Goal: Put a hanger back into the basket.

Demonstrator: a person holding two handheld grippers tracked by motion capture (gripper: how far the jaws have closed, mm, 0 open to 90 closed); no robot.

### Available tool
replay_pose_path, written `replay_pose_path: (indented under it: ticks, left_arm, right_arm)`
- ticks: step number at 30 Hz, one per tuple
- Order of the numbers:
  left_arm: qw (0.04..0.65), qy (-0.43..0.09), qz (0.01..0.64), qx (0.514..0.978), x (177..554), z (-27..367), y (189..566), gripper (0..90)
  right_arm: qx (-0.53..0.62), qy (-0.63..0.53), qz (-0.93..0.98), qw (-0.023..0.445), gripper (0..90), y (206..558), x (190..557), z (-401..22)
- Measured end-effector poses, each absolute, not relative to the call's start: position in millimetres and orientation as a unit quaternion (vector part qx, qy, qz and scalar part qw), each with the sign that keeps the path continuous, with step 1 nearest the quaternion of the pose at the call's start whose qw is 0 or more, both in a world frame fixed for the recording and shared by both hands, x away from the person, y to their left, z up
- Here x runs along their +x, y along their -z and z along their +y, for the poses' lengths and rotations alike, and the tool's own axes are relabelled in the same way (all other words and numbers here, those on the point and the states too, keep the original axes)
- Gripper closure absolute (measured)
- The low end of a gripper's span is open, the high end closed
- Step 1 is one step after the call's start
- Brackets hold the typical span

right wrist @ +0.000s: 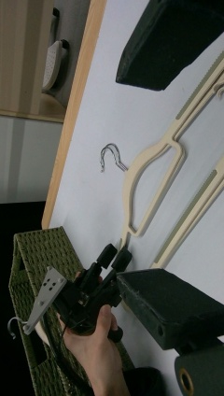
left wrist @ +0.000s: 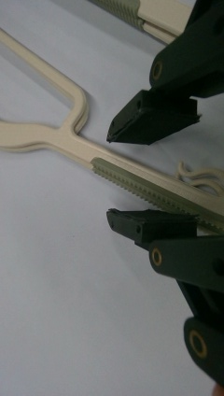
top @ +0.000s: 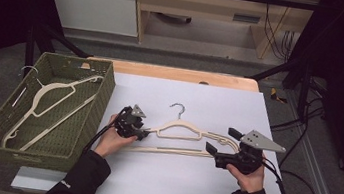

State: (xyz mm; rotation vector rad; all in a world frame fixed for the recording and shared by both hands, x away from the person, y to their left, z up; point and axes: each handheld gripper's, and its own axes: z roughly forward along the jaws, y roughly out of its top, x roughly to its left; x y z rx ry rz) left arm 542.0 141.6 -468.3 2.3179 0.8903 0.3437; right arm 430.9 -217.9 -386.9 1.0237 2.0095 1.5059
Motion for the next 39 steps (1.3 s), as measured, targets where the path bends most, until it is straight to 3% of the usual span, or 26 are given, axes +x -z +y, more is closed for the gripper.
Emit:
replay_pose_path:
  ticks: [13, 15, 16, 17, 19, 23, 27, 39]
  left_arm:
    - [0.307, -0.146, 0.312, 0.887, 541, 143, 462, 73.2]
    - [0.315, -0.145, 0.313, 0.884, 540, 145, 458, 79.8]
    - [0.317, -0.143, 0.315, 0.883, 539, 146, 455, 88.9]
    - [0.319, -0.143, 0.314, 0.883, 539, 146, 455, 89.6]
    - [0.311, -0.152, 0.315, 0.884, 538, 146, 455, 89.0]
    - [0.315, -0.146, 0.314, 0.884, 540, 144, 459, 71.9]
    - [0.306, -0.133, 0.319, 0.887, 542, 143, 465, 62.6]
    - [0.300, -0.152, 0.298, 0.893, 538, 141, 461, 74.3]
  right_arm:
    - [0.369, -0.542, 0.725, 0.213, 6.5, 388, 432, -217]
    - [0.368, -0.542, 0.725, 0.213, 6.5, 388, 432, -217]
    - [0.368, -0.542, 0.725, 0.213, 6.5, 388, 432, -217]
    - [0.368, -0.542, 0.725, 0.213, 6.5, 388, 432, -217]
    - [0.368, -0.542, 0.725, 0.213, 6.5, 388, 431, -217]
    - [0.369, -0.542, 0.724, 0.213, 6.5, 388, 431, -217]
    - [0.368, -0.542, 0.725, 0.213, 6.5, 388, 431, -217]
    - [0.367, -0.543, 0.725, 0.212, 6.7, 387, 431, -217]
